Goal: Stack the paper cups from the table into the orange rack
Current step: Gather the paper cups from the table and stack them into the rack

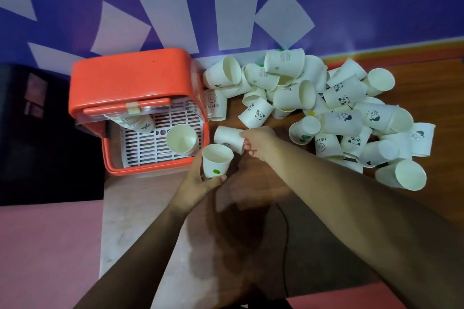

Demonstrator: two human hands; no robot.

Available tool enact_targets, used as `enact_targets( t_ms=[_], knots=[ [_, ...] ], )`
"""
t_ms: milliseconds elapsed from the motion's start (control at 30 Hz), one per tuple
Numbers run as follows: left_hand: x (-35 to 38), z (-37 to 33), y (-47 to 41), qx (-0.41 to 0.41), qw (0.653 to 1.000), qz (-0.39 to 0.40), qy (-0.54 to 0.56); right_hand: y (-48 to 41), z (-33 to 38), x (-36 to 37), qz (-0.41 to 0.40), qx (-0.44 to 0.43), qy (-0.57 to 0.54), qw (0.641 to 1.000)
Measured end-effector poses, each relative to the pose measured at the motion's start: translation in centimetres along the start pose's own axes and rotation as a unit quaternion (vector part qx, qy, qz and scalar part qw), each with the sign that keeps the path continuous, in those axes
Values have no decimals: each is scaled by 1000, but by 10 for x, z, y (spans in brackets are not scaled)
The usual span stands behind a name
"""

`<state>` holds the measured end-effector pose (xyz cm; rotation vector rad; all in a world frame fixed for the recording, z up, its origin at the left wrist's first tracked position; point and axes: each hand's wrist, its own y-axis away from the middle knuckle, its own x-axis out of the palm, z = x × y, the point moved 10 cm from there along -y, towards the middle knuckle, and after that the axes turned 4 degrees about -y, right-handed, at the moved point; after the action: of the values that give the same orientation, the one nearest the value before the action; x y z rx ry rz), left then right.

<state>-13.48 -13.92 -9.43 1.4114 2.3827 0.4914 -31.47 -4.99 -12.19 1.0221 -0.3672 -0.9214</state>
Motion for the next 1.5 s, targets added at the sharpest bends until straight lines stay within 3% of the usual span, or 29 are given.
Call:
enact_targets(
  t_ms=[100,267,467,600,767,900,1067,1133,1367,1400,1500],
  knots=[
    [-1,-9,7,7,1000,17,24,20,9,-5,38,-32,53,997],
    [-7,-17,30,-41,973,14,225,83,62,-16,87,-235,198,948],
    [-47,-51,60,-2,944,-6,330,133,93,8,151,-283,149,935],
    [-80,-74,79,41,939,-30,341,171,114,39,141,-392,192,889],
    [-124,-76,96,62,930,-96,350,187,108,84,113,-463,295,828],
    [-145,-66,98,84,943,-116,300,189,96,114,80,-516,375,766],
    [-157,-53,88,67,961,-134,232,176,81,136,31,-544,475,691],
    [-160,-49,82,60,964,-133,222,166,77,140,13,-535,505,678],
    [-153,-58,57,61,979,-110,161,137,67,137,37,-475,532,700],
    [-152,-61,53,66,983,-104,136,140,73,130,28,-480,500,720],
    [-146,-76,43,86,991,-93,47,149,90,110,67,-441,335,830]
  ],
)
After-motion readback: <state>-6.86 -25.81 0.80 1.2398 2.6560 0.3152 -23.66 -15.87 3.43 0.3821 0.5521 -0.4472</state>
